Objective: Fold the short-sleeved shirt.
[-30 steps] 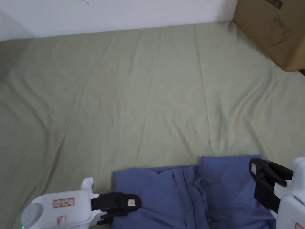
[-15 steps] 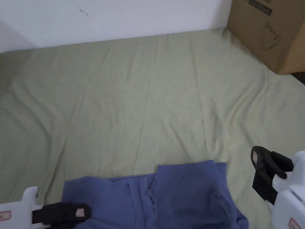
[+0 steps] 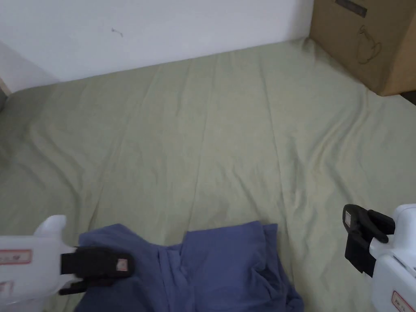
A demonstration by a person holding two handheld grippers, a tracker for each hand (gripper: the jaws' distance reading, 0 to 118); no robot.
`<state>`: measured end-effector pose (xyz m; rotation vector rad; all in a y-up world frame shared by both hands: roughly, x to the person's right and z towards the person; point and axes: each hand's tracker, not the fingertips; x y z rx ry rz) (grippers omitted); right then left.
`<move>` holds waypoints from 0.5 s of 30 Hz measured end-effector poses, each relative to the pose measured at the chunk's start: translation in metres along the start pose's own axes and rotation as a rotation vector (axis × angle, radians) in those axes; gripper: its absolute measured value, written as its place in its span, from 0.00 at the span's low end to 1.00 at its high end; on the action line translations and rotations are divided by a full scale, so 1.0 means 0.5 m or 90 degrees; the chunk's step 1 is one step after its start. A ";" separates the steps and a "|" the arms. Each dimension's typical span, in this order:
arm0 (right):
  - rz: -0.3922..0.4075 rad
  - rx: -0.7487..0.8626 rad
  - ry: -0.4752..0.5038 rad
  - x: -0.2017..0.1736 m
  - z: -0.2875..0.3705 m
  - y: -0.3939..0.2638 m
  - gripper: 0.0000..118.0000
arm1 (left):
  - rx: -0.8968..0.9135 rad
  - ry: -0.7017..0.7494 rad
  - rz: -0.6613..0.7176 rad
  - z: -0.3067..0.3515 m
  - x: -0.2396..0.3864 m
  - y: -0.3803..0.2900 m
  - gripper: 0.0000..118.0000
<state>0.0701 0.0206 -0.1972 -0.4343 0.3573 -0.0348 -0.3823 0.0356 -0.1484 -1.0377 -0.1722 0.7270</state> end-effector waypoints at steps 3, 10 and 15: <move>-0.008 -0.003 -0.007 0.018 0.007 -0.004 0.00 | -0.026 -0.003 -0.047 -0.078 0.091 0.015 0.06; -0.033 -0.013 -0.023 0.064 0.023 -0.014 0.00 | -0.132 -0.001 -0.095 -0.305 0.211 0.027 0.09; -0.054 -0.027 -0.031 0.092 0.024 -0.023 0.00 | -0.144 -0.013 -0.098 -0.393 0.251 0.044 0.51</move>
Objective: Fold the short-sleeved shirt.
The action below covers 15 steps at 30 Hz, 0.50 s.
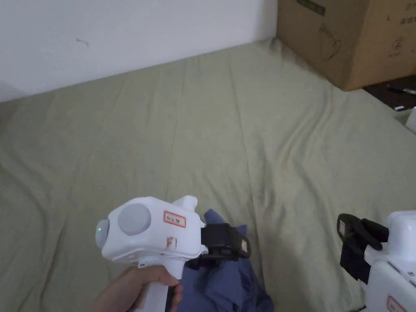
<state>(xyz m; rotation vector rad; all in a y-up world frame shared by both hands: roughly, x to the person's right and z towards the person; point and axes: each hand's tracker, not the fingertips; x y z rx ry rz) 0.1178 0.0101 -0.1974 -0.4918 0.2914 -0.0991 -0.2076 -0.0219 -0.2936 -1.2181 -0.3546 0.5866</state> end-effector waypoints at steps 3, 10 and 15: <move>-0.004 -0.011 -0.005 0.010 -0.002 -0.006 0.00 | 0.034 -0.073 -0.016 0.016 0.009 -0.017 1.00; -0.026 -0.023 0.004 0.014 -0.013 -0.015 0.00 | 0.076 -0.022 0.012 0.114 -0.037 -0.051 0.96; -0.017 -0.028 0.016 0.003 -0.022 -0.020 0.00 | 0.115 0.058 0.073 0.110 -0.095 -0.101 0.00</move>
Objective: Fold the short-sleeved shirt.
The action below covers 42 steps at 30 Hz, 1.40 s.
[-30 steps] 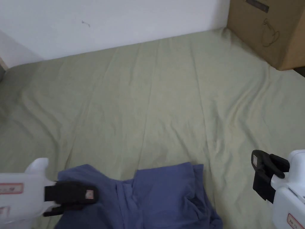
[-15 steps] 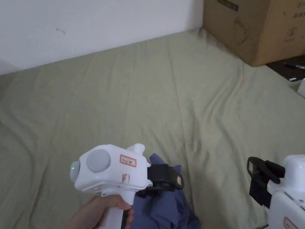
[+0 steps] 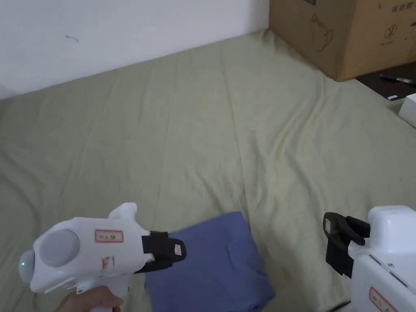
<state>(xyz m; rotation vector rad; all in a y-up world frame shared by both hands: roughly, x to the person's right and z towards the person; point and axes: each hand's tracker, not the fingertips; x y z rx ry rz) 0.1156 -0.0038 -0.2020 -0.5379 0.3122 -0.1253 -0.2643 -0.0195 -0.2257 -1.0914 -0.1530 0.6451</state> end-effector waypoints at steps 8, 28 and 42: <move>0.007 -0.015 0.007 -0.001 -0.006 -0.007 0.00 | -0.053 -0.042 -0.015 -0.121 0.041 -0.017 0.00; 0.081 -0.076 0.111 -0.132 -0.080 -0.045 0.00 | -0.009 -0.129 -0.023 0.018 -0.036 -0.047 0.00; 0.143 -0.173 0.106 -0.238 -0.204 -0.174 0.00 | 0.014 -0.306 0.226 0.045 -0.258 -0.089 1.00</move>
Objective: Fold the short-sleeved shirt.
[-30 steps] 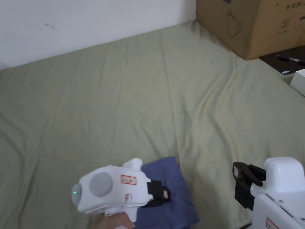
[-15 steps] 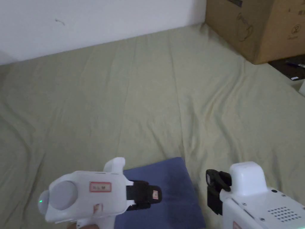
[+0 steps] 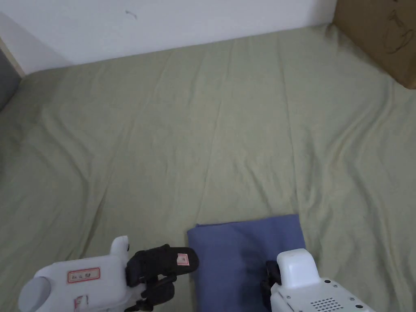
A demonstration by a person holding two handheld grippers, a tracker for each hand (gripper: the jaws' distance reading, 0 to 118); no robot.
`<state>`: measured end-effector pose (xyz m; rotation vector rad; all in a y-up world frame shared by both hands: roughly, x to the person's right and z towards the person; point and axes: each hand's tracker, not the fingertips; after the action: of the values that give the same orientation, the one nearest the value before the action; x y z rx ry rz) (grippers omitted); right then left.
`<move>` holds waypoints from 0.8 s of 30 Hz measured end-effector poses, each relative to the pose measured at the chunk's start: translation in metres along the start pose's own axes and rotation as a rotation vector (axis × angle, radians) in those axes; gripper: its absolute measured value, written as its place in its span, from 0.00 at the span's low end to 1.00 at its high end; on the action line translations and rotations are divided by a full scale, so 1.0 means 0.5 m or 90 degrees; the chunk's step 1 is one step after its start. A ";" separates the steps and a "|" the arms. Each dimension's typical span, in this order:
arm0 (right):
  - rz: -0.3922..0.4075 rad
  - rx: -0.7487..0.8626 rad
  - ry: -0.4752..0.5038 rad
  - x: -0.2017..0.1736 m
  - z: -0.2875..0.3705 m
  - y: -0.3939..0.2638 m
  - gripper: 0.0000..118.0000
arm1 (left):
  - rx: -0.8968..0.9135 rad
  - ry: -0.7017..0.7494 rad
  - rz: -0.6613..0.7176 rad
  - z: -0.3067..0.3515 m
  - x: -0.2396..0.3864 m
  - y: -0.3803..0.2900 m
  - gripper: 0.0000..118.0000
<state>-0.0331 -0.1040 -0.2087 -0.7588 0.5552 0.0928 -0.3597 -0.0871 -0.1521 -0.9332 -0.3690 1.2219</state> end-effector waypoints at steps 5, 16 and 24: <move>-0.002 0.007 -0.001 0.000 0.002 -0.001 0.00 | -0.093 -0.038 0.069 -0.129 -0.043 0.020 1.00; -0.014 0.138 -0.056 -0.004 0.078 0.036 0.00 | -0.127 0.046 -0.023 -0.157 0.010 0.035 0.27; -0.011 0.375 -0.097 -0.068 0.239 0.157 0.00 | -0.071 0.176 -0.101 0.066 0.018 0.123 0.27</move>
<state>-0.0304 0.0381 -0.1703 -0.1800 0.4000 -0.0310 -0.4182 -0.0629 -0.1821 -1.1312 -0.2852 0.9202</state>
